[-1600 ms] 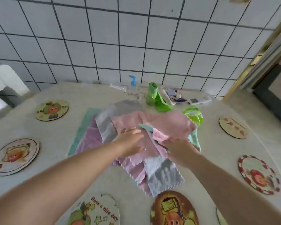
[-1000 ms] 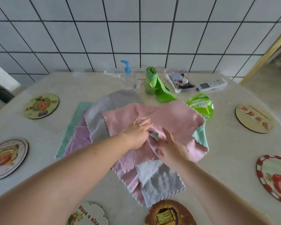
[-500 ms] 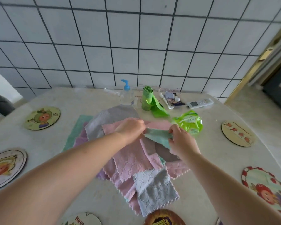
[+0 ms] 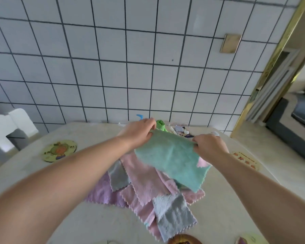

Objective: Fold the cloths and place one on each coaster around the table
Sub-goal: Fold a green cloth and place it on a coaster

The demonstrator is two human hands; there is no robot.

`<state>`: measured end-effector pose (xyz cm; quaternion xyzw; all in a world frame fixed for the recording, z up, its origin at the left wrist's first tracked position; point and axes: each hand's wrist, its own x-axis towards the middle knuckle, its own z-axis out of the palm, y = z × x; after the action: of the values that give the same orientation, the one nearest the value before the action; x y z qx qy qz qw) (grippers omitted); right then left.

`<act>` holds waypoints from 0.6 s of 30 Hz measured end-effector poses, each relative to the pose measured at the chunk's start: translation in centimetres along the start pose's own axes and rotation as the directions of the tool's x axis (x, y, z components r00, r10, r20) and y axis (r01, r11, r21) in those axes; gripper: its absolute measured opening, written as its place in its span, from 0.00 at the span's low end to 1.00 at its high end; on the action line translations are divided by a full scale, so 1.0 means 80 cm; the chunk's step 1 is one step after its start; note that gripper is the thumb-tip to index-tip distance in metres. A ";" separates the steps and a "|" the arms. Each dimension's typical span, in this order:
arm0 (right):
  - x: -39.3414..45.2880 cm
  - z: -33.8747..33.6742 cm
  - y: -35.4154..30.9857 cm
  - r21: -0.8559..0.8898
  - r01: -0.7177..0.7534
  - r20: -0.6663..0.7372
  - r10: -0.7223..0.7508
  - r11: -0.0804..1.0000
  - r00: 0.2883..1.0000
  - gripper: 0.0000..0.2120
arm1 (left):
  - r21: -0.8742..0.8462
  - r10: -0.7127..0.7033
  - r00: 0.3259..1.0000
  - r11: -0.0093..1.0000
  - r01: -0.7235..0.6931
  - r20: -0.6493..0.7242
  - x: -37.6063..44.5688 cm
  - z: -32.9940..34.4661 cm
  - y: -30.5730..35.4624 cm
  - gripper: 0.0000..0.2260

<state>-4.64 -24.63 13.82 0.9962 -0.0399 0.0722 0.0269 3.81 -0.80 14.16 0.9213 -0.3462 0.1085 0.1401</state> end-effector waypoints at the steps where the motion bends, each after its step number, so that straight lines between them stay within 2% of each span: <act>1: 0.000 -0.010 -0.001 -0.006 -0.011 -0.025 0.011 1.000 1.000 0.09 | -0.004 -0.007 1.000 1.000 0.007 -0.024 -0.003 -0.012 -0.002 0.08; 4: 0.005 -0.040 -0.009 -0.036 0.004 -0.113 -0.009 0.999 0.994 0.12 | 0.024 -0.037 0.996 0.999 0.039 -0.085 -0.013 -0.050 -0.014 0.10; 7: 0.013 -0.065 -0.018 0.014 -0.004 -0.171 0.007 1.000 0.985 0.12 | 0.156 -0.108 0.987 0.980 0.126 -0.117 -0.024 -0.087 -0.032 0.14; 11: 0.023 -0.089 -0.032 0.188 -0.042 -0.125 0.066 0.981 0.990 0.10 | 0.183 -0.137 0.968 0.967 0.176 -0.209 -0.044 -0.132 -0.051 0.15; 13: 0.022 -0.101 -0.044 0.320 -0.037 -0.128 0.082 0.947 0.988 0.10 | 0.095 -0.151 0.947 0.978 0.184 -0.282 -0.054 -0.146 -0.059 0.12; 15: 0.021 -0.111 -0.056 0.483 -0.008 -0.186 0.111 0.876 0.976 0.07 | -0.068 -0.235 0.911 0.972 0.225 -0.338 -0.067 -0.152 -0.070 0.10; 17: 0.021 -0.117 -0.066 0.634 0.038 -0.235 0.146 0.772 0.961 0.00 | -0.342 -0.392 0.837 0.901 0.267 -0.381 -0.081 -0.157 -0.079 0.09; 18: 0.023 -0.119 -0.072 0.711 0.050 -0.236 0.172 0.702 0.956 0.02 | -0.480 -0.480 0.790 0.833 0.275 -0.380 -0.090 -0.159 -0.082 0.08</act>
<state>-3.73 -18.51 23.19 0.9063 -0.0380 0.2254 -0.3555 1.58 12.51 22.79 0.8659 -0.1185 0.2322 0.4268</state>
